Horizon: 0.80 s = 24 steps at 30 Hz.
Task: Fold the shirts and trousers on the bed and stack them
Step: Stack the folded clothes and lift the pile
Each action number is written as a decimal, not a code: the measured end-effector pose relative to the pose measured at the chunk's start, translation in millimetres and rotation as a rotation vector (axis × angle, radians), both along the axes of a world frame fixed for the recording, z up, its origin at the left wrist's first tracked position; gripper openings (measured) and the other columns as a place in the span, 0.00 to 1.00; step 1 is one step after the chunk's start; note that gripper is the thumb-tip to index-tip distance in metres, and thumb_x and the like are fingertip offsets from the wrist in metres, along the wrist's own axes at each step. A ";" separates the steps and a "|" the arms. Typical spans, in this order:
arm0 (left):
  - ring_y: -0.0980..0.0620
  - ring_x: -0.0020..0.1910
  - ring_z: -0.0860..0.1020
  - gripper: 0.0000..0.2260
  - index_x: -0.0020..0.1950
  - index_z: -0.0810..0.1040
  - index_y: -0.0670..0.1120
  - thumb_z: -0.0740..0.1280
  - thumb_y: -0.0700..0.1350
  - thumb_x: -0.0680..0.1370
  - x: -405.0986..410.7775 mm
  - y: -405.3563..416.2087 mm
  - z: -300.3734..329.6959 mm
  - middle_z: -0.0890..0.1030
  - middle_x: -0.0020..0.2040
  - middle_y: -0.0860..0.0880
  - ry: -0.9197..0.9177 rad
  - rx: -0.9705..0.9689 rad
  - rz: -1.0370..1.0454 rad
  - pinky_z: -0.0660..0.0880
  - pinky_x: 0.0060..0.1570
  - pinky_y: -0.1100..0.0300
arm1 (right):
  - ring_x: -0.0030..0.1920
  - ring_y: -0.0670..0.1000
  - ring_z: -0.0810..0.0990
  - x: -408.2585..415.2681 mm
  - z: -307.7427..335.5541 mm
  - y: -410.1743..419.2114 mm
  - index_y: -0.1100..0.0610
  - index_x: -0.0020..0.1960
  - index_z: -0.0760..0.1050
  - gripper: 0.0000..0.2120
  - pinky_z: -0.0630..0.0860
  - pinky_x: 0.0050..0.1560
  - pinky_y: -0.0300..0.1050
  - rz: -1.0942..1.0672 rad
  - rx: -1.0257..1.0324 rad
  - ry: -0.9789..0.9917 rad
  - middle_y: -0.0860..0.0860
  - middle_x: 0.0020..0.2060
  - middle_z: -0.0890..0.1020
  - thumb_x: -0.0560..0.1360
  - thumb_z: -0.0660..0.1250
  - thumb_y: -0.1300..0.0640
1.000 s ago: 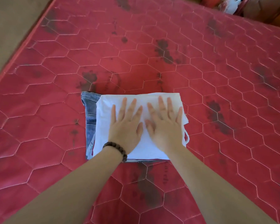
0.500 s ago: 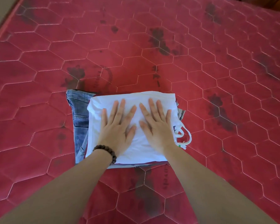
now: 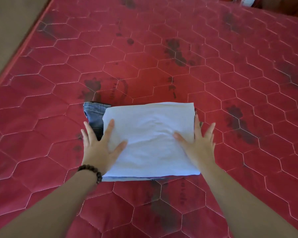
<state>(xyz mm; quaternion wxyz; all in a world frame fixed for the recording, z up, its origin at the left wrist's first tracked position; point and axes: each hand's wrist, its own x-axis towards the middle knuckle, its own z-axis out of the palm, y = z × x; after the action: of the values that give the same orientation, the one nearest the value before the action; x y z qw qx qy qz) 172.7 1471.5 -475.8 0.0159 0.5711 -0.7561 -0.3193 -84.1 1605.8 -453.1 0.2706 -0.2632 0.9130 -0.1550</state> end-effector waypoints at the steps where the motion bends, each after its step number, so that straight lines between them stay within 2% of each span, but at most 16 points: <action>1: 0.37 0.76 0.37 0.37 0.71 0.44 0.75 0.58 0.75 0.67 -0.4 -0.5 -0.8 0.31 0.76 0.44 0.030 0.075 0.043 0.50 0.75 0.41 | 0.77 0.63 0.48 -0.6 -3.6 -0.3 0.28 0.71 0.33 0.48 0.51 0.74 0.66 -0.055 -0.009 -0.094 0.54 0.76 0.33 0.61 0.57 0.19; 2: 0.36 0.77 0.41 0.39 0.70 0.44 0.76 0.59 0.77 0.64 -0.6 -0.9 -1.8 0.32 0.77 0.44 0.055 0.128 0.082 0.53 0.74 0.42 | 0.77 0.63 0.50 0.0 -8.3 -1.2 0.27 0.70 0.31 0.49 0.54 0.73 0.67 -0.089 -0.023 -0.168 0.54 0.77 0.36 0.60 0.58 0.19; 4: 0.37 0.76 0.52 0.41 0.68 0.44 0.78 0.58 0.81 0.59 0.6 -1.3 -5.2 0.40 0.78 0.43 0.099 0.183 0.144 0.59 0.73 0.42 | 0.76 0.62 0.53 5.0 -14.8 -3.1 0.25 0.67 0.30 0.51 0.56 0.71 0.68 -0.114 -0.085 -0.247 0.53 0.78 0.49 0.57 0.59 0.17; 6: 0.37 0.74 0.59 0.42 0.68 0.44 0.78 0.58 0.82 0.57 2.5 -1.2 -6.2 0.51 0.76 0.42 0.129 0.172 0.167 0.63 0.70 0.41 | 0.73 0.61 0.62 10.7 -15.1 -2.4 0.25 0.69 0.32 0.52 0.62 0.69 0.65 -0.134 -0.195 -0.284 0.50 0.75 0.63 0.56 0.60 0.17; 7: 0.37 0.72 0.61 0.42 0.68 0.44 0.78 0.59 0.81 0.58 3.7 -1.3 -5.6 0.55 0.75 0.41 0.131 0.156 0.164 0.64 0.69 0.40 | 0.71 0.59 0.66 13.7 -13.5 -1.6 0.27 0.71 0.34 0.53 0.65 0.68 0.62 -0.141 -0.239 -0.294 0.48 0.73 0.66 0.57 0.61 0.19; 9: 0.37 0.69 0.64 0.43 0.69 0.43 0.77 0.61 0.79 0.60 3.8 -2.7 0.3 0.60 0.72 0.40 0.116 0.144 0.155 0.66 0.67 0.41 | 0.70 0.56 0.69 19.2 -8.7 0.5 0.30 0.72 0.33 0.53 0.66 0.68 0.58 -0.141 -0.292 -0.290 0.46 0.73 0.66 0.59 0.62 0.22; 11: 0.40 0.59 0.70 0.46 0.70 0.41 0.75 0.64 0.78 0.60 3.3 -7.0 5.3 0.67 0.65 0.40 0.096 0.161 0.130 0.71 0.58 0.48 | 0.70 0.56 0.68 22.1 -6.1 2.6 0.30 0.71 0.31 0.53 0.65 0.68 0.56 -0.137 -0.316 -0.272 0.47 0.74 0.64 0.59 0.62 0.23; 13: 0.43 0.50 0.72 0.49 0.70 0.38 0.75 0.63 0.79 0.58 4.4 -13.0 6.3 0.72 0.57 0.42 0.083 0.174 0.094 0.70 0.50 0.53 | 0.69 0.58 0.69 22.3 -4.9 3.8 0.29 0.70 0.30 0.52 0.66 0.65 0.55 -0.117 -0.327 -0.240 0.50 0.73 0.65 0.60 0.62 0.23; 14: 0.44 0.50 0.73 0.49 0.70 0.37 0.75 0.62 0.79 0.57 5.3 -16.0 5.1 0.74 0.55 0.44 0.083 0.179 0.072 0.71 0.50 0.52 | 0.67 0.59 0.71 21.7 -4.1 4.0 0.29 0.70 0.30 0.51 0.66 0.64 0.55 -0.106 -0.321 -0.224 0.51 0.72 0.67 0.62 0.62 0.23; 17: 0.43 0.54 0.74 0.49 0.71 0.37 0.74 0.60 0.79 0.56 7.2 -18.9 2.7 0.77 0.57 0.46 0.075 0.217 0.045 0.72 0.53 0.50 | 0.61 0.60 0.75 19.1 -4.1 3.8 0.29 0.70 0.30 0.47 0.70 0.57 0.50 -0.065 -0.289 -0.185 0.54 0.67 0.73 0.67 0.63 0.28; 19: 0.43 0.53 0.73 0.49 0.71 0.37 0.73 0.61 0.79 0.57 5.1 -14.9 5.8 0.75 0.60 0.45 0.063 0.198 0.061 0.71 0.51 0.51 | 0.59 0.59 0.76 18.5 -4.7 3.6 0.31 0.72 0.32 0.46 0.70 0.53 0.47 -0.025 -0.304 -0.147 0.52 0.65 0.75 0.70 0.63 0.31; 21: 0.42 0.52 0.73 0.49 0.71 0.36 0.72 0.65 0.76 0.61 1.6 -8.2 10.8 0.73 0.62 0.42 0.080 0.143 0.084 0.68 0.48 0.52 | 0.60 0.58 0.75 19.1 -5.7 5.2 0.32 0.73 0.34 0.45 0.68 0.53 0.45 -0.005 -0.332 -0.114 0.51 0.67 0.73 0.72 0.65 0.34; 24: 0.39 0.53 0.74 0.47 0.71 0.35 0.72 0.69 0.66 0.68 -0.1 5.6 19.4 0.69 0.65 0.39 0.100 0.068 0.105 0.67 0.47 0.53 | 0.63 0.58 0.74 26.0 -6.1 13.6 0.28 0.70 0.32 0.45 0.69 0.54 0.47 -0.031 -0.384 -0.099 0.51 0.71 0.69 0.72 0.66 0.35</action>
<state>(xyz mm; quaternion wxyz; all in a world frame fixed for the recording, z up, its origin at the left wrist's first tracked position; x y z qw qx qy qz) 172.6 1477.2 -456.4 0.0509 0.5934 -0.7121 -0.3718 -58.2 1619.4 -459.2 0.2575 -0.2877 0.8562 -0.3433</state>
